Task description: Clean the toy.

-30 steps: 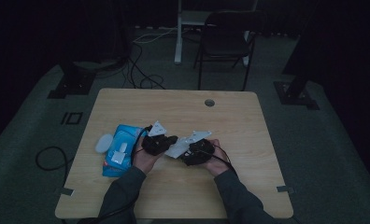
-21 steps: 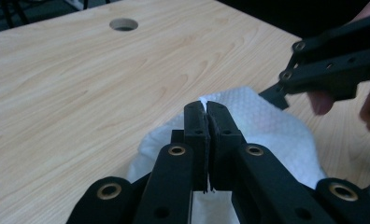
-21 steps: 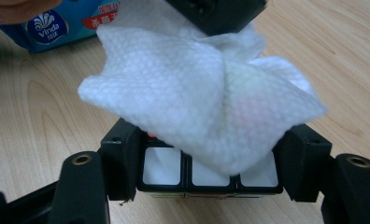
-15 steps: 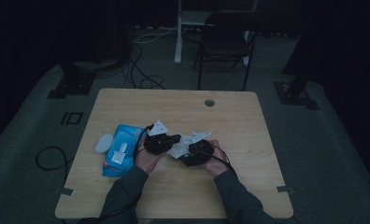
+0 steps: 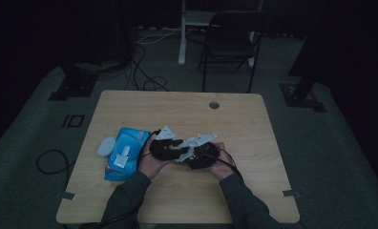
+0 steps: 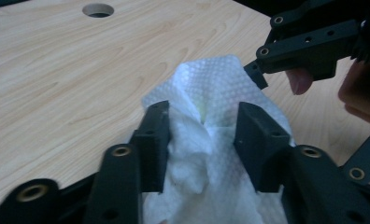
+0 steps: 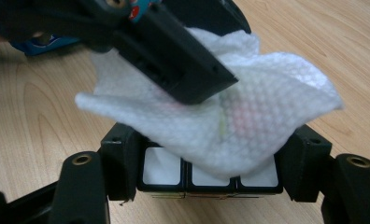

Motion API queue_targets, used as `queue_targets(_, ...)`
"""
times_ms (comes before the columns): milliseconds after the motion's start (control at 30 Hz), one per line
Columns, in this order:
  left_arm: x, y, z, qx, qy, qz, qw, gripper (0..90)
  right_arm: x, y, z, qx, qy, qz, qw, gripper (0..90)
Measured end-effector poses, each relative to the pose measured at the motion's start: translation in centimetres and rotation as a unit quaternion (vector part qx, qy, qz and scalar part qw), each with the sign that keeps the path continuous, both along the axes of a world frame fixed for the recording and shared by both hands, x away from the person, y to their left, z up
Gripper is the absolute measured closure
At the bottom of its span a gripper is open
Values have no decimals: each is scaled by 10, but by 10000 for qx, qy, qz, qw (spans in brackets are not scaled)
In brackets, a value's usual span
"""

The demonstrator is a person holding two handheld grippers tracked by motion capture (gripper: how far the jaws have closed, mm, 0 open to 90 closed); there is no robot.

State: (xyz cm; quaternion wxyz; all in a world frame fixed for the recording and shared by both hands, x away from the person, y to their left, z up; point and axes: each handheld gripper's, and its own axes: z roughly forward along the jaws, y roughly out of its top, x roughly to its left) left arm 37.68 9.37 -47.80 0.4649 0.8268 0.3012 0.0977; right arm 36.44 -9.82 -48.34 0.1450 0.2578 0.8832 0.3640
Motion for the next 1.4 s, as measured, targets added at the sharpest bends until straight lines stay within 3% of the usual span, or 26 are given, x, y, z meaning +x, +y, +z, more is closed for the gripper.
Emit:
queue_targets(100, 0, 1, 2, 73, -41, 56, 9999, 756, 0, 1, -1, -26, 7, 24, 10000, 343)
queue_targets(267, 1, 4, 3, 72, -89, 124, 9999, 852, -1, 1, 0, -22, 9, 74, 10000, 343)
queue_targets(767, 14, 1, 9, -227, -97, 194, 9995, 864, -9, 15, -1, -93, -79, 515, 9986, 343)
queue_targets(1100, 19, 2, 13, -300, -136, 253, 9991, 863, -19, 25, -5, -80, -134, 917, 9957, 343)
queue_targets(1400, 22, 0, 10, -310, -108, 259, 9991, 862, -23, 31, -5, -118, -144, 1099, 9938, 343)
